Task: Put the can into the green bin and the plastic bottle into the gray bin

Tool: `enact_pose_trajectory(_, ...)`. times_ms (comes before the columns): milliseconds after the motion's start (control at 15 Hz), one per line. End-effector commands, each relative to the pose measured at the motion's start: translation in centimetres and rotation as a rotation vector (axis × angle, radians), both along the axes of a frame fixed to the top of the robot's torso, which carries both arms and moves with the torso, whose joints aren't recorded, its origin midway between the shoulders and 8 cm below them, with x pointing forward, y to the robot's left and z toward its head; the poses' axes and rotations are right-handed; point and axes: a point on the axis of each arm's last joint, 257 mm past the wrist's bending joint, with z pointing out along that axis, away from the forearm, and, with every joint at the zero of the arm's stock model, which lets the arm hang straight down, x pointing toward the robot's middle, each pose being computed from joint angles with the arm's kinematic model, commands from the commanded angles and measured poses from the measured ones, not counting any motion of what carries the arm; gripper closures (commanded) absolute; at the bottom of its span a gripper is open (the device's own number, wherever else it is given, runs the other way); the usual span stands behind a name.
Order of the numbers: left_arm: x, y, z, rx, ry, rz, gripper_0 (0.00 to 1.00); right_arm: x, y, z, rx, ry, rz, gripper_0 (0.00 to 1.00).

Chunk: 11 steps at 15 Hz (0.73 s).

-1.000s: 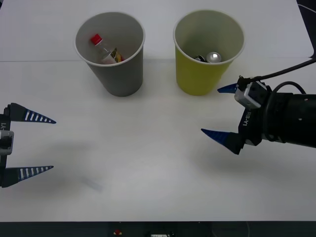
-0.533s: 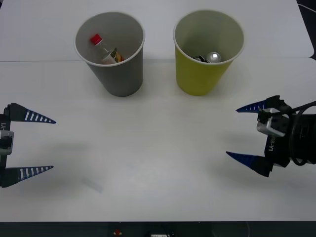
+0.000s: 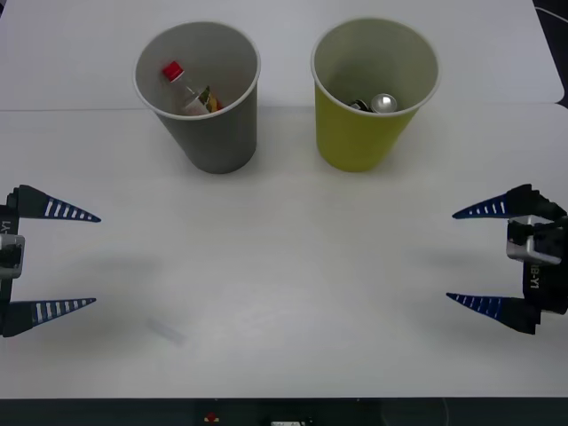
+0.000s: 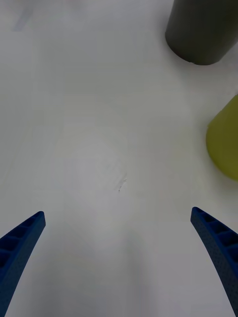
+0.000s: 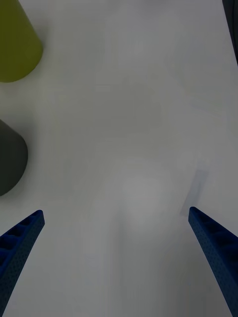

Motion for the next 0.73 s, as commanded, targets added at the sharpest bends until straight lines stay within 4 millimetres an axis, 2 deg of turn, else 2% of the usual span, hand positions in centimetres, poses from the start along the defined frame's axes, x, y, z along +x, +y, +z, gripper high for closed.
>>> enact_pose_trajectory(67, 0.0, 0.0, 0.0, 0.0, 0.0, 0.0, 0.0, -0.56, -1.15, -0.16, -0.02, 0.003, 0.002, 0.0)
enact_pose_trajectory(400, 0.0, 0.0, 0.0, 0.0, 0.0, 0.0, 0.0, -1.11, -1.28, 0.54, -0.05, -0.008, 0.027, 0.0)
enact_pose_trajectory(733, 0.0, 0.0, 0.0, 0.0, 0.0, 0.0, 0.0, -1.2, -1.36, 0.37, -0.044, 0.004, 0.017, 0.0)
